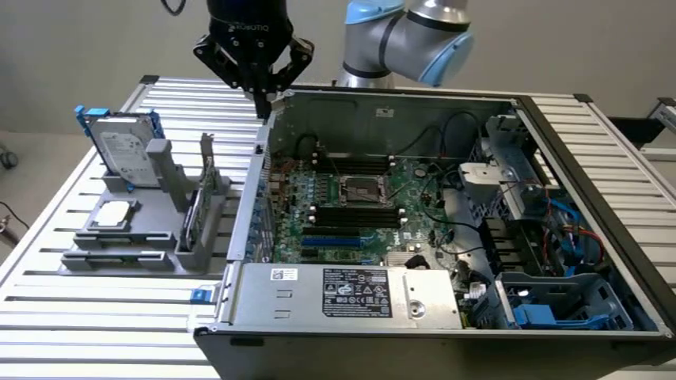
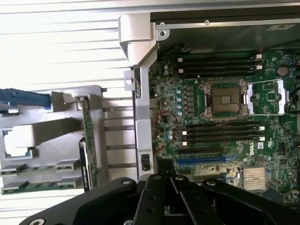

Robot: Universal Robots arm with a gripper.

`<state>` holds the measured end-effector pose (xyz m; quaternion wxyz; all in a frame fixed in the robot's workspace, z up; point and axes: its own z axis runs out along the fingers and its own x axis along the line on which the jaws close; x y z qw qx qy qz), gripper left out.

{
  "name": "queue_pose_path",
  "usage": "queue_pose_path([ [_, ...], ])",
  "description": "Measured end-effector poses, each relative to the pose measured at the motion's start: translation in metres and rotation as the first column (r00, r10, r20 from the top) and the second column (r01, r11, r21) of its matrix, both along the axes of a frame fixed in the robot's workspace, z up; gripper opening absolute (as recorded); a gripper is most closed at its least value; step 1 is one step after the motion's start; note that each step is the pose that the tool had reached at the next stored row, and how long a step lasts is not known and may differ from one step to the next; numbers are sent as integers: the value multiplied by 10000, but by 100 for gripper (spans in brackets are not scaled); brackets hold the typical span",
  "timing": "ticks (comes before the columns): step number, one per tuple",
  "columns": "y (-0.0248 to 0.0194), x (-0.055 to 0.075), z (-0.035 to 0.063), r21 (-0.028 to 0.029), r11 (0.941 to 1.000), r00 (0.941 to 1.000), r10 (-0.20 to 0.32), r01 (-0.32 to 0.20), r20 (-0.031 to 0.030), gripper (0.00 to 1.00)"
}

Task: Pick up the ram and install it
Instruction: 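Reach for the ram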

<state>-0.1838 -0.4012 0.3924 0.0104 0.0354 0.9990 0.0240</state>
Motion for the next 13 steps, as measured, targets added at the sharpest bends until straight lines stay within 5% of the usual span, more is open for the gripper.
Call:
queue_pose_path([
  [13,-54,-591,-26,0,10000,10000,1,-1,0,11],
])
